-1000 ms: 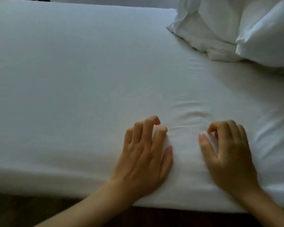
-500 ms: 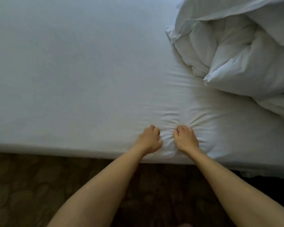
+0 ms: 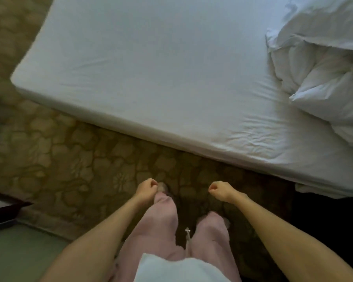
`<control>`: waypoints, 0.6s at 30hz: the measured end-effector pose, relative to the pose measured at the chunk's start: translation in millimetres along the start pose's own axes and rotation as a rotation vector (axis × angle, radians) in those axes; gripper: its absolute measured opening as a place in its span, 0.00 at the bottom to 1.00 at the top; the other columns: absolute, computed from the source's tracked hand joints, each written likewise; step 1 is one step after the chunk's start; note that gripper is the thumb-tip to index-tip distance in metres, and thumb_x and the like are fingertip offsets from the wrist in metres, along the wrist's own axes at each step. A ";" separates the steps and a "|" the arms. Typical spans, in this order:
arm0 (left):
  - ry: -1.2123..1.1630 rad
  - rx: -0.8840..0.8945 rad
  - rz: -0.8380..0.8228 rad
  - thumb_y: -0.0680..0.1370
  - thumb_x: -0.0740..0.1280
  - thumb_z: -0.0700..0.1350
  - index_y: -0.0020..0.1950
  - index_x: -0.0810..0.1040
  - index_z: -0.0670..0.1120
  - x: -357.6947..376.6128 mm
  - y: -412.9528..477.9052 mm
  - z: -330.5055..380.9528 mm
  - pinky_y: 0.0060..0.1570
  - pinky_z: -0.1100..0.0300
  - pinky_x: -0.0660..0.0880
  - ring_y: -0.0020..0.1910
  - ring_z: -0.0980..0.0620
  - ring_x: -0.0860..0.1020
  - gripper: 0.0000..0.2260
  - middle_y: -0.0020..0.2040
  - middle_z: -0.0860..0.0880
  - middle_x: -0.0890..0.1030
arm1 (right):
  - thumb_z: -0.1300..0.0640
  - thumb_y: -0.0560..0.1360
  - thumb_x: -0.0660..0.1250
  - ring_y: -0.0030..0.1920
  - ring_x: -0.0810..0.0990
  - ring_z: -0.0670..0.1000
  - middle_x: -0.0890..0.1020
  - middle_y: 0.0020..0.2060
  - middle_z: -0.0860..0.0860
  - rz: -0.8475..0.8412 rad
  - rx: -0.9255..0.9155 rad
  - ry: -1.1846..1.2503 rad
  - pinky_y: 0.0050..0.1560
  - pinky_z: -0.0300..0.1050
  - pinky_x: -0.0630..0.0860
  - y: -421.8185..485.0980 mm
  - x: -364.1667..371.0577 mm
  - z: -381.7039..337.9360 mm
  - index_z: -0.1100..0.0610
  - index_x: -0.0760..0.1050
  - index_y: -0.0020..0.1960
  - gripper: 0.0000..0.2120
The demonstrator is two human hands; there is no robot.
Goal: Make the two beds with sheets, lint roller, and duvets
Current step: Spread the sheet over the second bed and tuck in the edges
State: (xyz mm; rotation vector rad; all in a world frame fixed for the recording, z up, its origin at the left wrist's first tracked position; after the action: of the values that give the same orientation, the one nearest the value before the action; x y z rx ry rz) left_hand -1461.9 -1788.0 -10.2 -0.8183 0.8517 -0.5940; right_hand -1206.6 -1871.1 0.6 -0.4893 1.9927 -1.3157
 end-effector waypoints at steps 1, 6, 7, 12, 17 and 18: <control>-0.048 -0.065 0.004 0.80 0.58 0.39 0.48 0.75 0.47 -6.3 -9.3 -25.3 0.45 0.54 0.76 0.47 0.48 0.78 0.07 0.49 0.45 0.79 | 0.56 0.80 0.57 0.60 0.75 0.52 0.77 0.59 0.54 -0.015 0.012 -0.011 0.55 0.43 0.71 -1.9 11.2 -16.7 0.57 0.74 0.62 0.14; -0.065 -0.292 -0.140 0.77 0.60 0.40 0.50 0.77 0.41 -49.9 -15.3 -100.8 0.37 0.61 0.72 0.39 0.49 0.76 0.07 0.45 0.44 0.78 | 0.54 0.77 0.59 0.47 0.78 0.51 0.80 0.50 0.51 0.074 0.027 -0.058 0.51 0.47 0.77 13.5 58.5 -92.2 0.50 0.75 0.48 0.06; -0.169 -0.285 -0.068 0.78 0.58 0.39 0.48 0.76 0.42 -64.2 -9.5 -104.2 0.34 0.61 0.71 0.35 0.49 0.75 0.07 0.42 0.44 0.77 | 0.51 0.73 0.61 0.44 0.79 0.50 0.82 0.47 0.50 0.106 0.032 -0.093 0.48 0.47 0.79 19.9 66.3 -105.0 0.49 0.75 0.43 0.05; -0.417 -0.273 0.293 0.79 0.59 0.38 0.57 0.75 0.43 -128.7 19.1 -116.2 0.53 0.54 0.76 0.51 0.46 0.78 0.09 0.52 0.43 0.79 | 0.53 0.76 0.63 0.51 0.75 0.49 0.78 0.50 0.50 0.035 -0.213 -0.382 0.58 0.45 0.73 17.3 69.5 -219.1 0.52 0.77 0.55 0.10; -0.490 -0.349 0.146 0.79 0.60 0.42 0.51 0.75 0.45 -133.8 23.4 -119.4 0.55 0.52 0.76 0.51 0.45 0.78 0.05 0.54 0.42 0.79 | 0.54 0.78 0.58 0.57 0.76 0.50 0.78 0.59 0.49 0.008 -0.406 -0.430 0.60 0.45 0.72 40.1 36.4 -287.1 0.48 0.75 0.62 0.15; -0.458 -0.382 0.076 0.77 0.62 0.47 0.48 0.76 0.47 -135.5 23.2 -122.3 0.53 0.52 0.77 0.49 0.46 0.78 0.06 0.52 0.44 0.79 | 0.54 0.78 0.58 0.57 0.76 0.49 0.78 0.59 0.49 -0.015 -0.401 -0.422 0.60 0.43 0.72 45.5 29.8 -301.0 0.49 0.75 0.62 0.15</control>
State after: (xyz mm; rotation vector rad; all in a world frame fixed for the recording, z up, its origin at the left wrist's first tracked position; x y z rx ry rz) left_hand -1633.3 -1722.0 -21.7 -1.2067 0.5733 -0.1598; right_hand -1441.2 -1676.3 24.0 -0.8906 1.8850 -0.7345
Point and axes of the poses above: each hand's wrist, its own y-axis towards the middle knuckle, its own x-axis out of the palm, z = x × y, the point moved 3 cm from there along y, towards the middle knuckle
